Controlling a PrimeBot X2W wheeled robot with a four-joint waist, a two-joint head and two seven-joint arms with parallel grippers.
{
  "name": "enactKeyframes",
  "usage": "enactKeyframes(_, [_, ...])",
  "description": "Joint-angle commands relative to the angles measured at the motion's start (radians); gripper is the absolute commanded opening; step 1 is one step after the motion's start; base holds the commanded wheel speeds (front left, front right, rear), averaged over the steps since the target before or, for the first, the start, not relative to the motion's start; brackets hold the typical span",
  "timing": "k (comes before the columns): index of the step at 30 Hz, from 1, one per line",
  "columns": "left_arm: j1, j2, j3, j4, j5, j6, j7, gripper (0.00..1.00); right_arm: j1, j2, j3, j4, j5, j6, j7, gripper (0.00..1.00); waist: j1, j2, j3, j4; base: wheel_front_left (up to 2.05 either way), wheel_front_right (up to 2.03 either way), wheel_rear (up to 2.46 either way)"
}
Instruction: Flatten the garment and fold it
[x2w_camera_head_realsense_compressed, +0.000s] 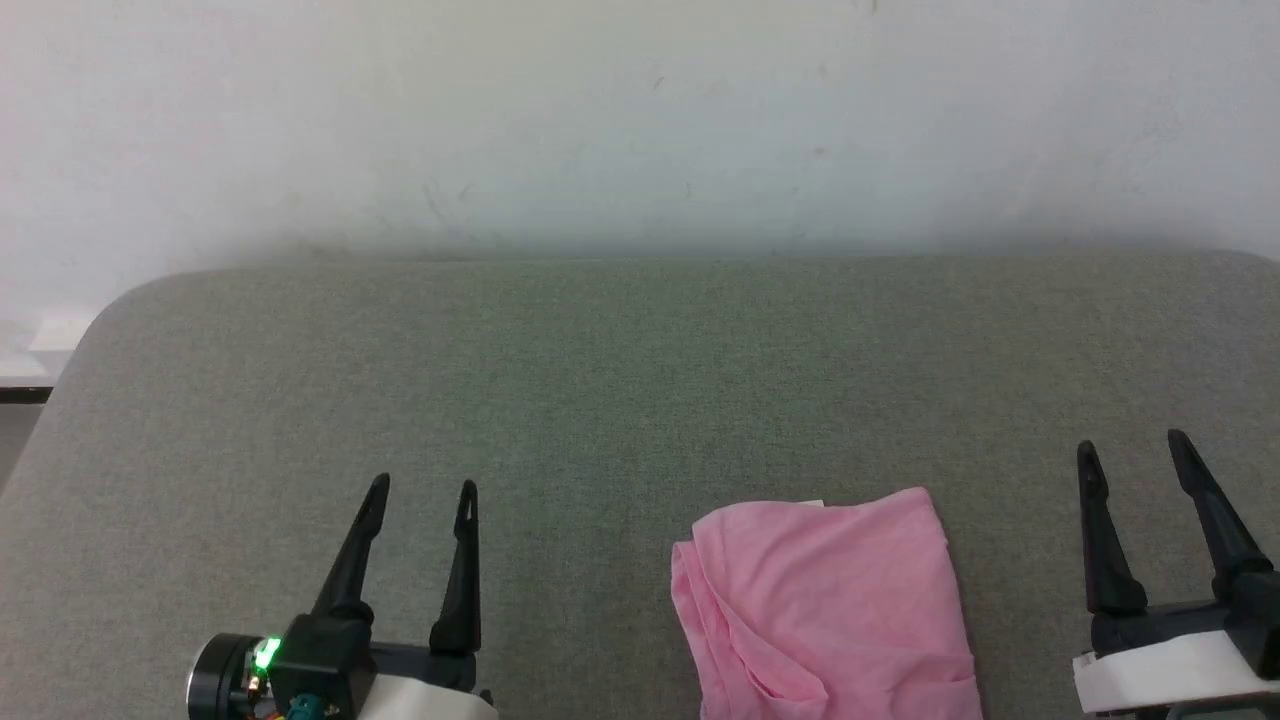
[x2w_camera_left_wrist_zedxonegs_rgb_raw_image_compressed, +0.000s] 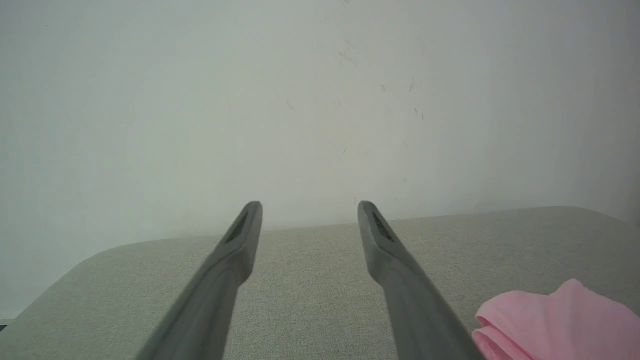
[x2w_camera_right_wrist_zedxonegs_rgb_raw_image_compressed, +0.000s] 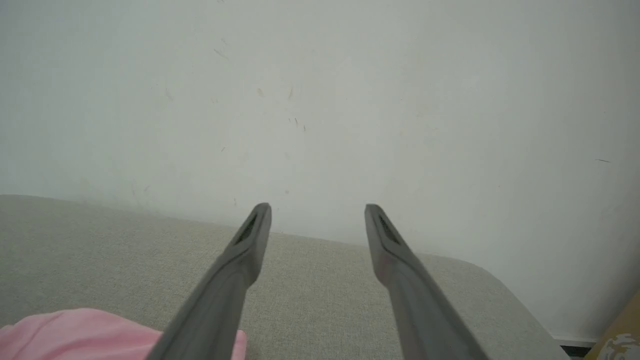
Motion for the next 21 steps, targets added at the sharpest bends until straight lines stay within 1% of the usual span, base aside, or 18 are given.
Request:
enactKeyframes(1, [0.01, -0.005, 0.006, -0.003, 0.002, -0.009, -0.005, 1.0, 0.014, 0.011, -0.005, -0.01, -0.011, -0.001, -0.01, 1.0, 0.0, -0.0001, 0.0, 0.003, 0.0, 0.0, 0.0])
enactKeyframes(7, [0.011, -0.013, 0.008, -0.001, -0.003, -0.017, -0.005, 1.0, 0.019, 0.017, -0.006, -0.009, -0.023, -0.001, -0.014, 1.0, 0.0, -0.0001, 0.003, 0.01, 0.0, 0.0, 0.0])
enactKeyframes(12, [0.004, -0.02, 0.008, 0.002, -0.001, -0.024, -0.005, 1.0, 0.019, 0.003, 0.005, -0.006, -0.016, -0.001, 0.004, 1.0, 0.0, -0.0001, 0.011, 0.021, 0.0, 0.0, 0.0])
enactKeyframes(15, [-0.006, -0.023, 0.004, 0.003, 0.003, -0.029, -0.005, 1.0, 0.016, -0.022, 0.036, 0.002, 0.026, -0.001, 0.088, 1.0, 0.0, -0.0001, 0.023, 0.031, 0.0, 0.0, 0.0])
enactKeyframes(17, [-0.013, -0.024, 0.003, 0.004, 0.006, -0.033, -0.005, 1.0, 0.009, -0.047, 0.068, 0.006, 0.077, -0.001, 0.178, 1.0, 0.0, -0.0001, 0.034, 0.038, 0.0, 0.0, 0.0])
enactKeyframes(21, [-0.03, -0.026, -0.002, 0.006, 0.012, -0.042, -0.005, 1.0, -0.001, -0.087, 0.122, 0.009, 0.215, -0.001, 0.426, 1.0, 0.0, -0.0001, 0.061, 0.057, 0.0, 0.0, 0.0])
